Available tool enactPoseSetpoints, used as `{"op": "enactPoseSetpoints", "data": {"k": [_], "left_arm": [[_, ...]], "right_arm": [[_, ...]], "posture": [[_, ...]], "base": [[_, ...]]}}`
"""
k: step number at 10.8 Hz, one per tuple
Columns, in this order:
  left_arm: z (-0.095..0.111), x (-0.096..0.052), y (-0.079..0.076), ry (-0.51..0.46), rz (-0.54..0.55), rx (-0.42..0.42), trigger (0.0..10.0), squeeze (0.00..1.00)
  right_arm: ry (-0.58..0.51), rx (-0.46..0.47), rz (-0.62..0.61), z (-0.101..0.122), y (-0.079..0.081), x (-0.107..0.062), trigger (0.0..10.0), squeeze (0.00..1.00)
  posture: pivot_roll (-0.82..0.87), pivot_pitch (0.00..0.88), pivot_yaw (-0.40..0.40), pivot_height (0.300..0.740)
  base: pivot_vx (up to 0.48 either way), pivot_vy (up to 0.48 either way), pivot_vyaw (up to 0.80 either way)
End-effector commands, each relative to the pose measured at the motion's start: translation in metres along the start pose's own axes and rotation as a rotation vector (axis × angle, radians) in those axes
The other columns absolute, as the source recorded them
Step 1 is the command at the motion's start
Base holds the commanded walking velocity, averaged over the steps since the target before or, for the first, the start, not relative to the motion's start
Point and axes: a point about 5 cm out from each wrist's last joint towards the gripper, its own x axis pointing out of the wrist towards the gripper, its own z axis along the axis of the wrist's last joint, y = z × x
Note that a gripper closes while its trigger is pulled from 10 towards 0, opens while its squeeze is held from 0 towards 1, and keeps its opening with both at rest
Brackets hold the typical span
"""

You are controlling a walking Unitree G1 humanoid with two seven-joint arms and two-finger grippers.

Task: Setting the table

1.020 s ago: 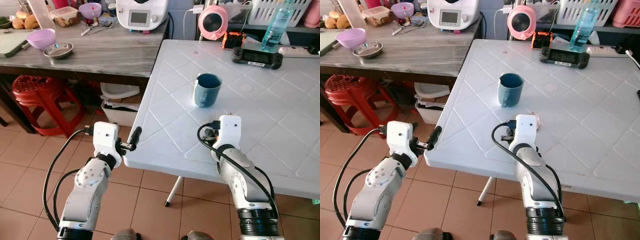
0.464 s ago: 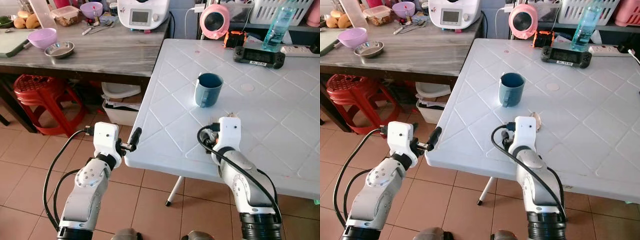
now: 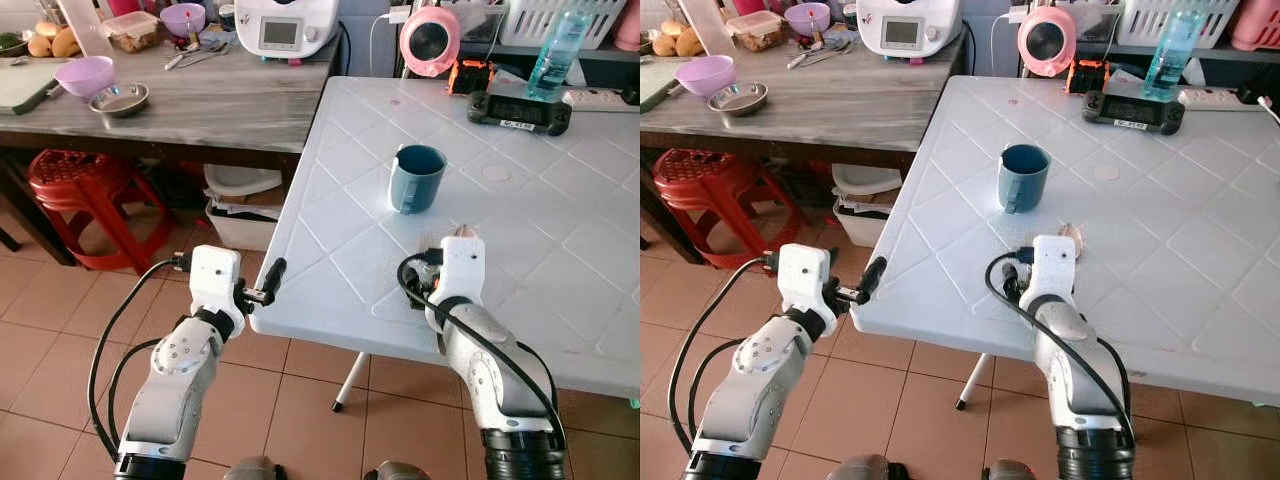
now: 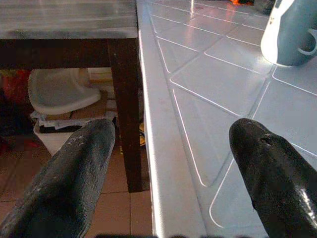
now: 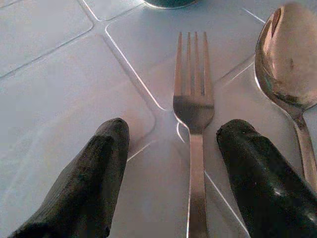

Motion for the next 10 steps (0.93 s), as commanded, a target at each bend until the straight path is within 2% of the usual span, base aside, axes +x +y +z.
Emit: {"op": "enactPoseSetpoints", "data": {"k": [1, 2, 3, 6, 7, 9, 10], "left_arm": [[0.000, 0.001, 0.001, 0.015, 0.000, 0.013, 10.0, 0.00], [-0.001, 0.000, 0.001, 0.016, -0.001, 0.013, 10.0, 0.00], [-0.001, 0.000, 0.001, 0.021, -0.004, 0.014, 10.0, 0.00], [-0.003, -0.001, 0.000, 0.030, -0.010, 0.013, 10.0, 0.00], [-0.003, -0.002, -0.003, 0.020, -0.052, -0.010, 10.0, 0.00], [-0.001, -0.009, -0.014, -0.002, -0.220, -0.045, 10.0, 0.00], [-0.005, -0.015, -0.022, 0.021, -0.326, -0.008, 10.0, 0.00]], "right_arm": [[0.056, 0.008, 0.028, -0.009, 0.001, 0.000, 8.4, 0.00], [0.072, 0.010, 0.037, -0.012, 0.002, 0.001, 0.8, 0.00], [0.108, 0.000, 0.039, -0.018, -0.001, 0.002, 0.0, 0.00], [0.178, -0.016, 0.049, -0.029, -0.008, 0.003, 0.0, 0.00], [0.190, -0.016, 0.053, -0.031, -0.009, 0.004, 0.0, 0.00], [0.197, -0.012, 0.063, -0.032, -0.009, 0.004, 0.0, 0.00], [0.201, -0.013, 0.066, -0.034, -0.009, 0.004, 0.0, 0.00]], "posture": [[-0.01, 0.000, 0.071, 0.740], [-0.01, 0.000, 0.071, 0.740], [-0.01, 0.000, 0.069, 0.740], [-0.01, 0.000, 0.067, 0.740], [-0.01, 0.000, 0.066, 0.740], [-0.01, 0.000, 0.064, 0.740], [-0.01, 0.000, 0.063, 0.740]], "base": [[0.000, 0.000, 0.00], [0.000, 0.000, 0.00], [0.000, 0.000, 0.00], [0.000, 0.000, 0.00], [0.000, 0.000, 0.00], [0.000, 0.000, 0.00], [0.000, 0.000, 0.00]]}}
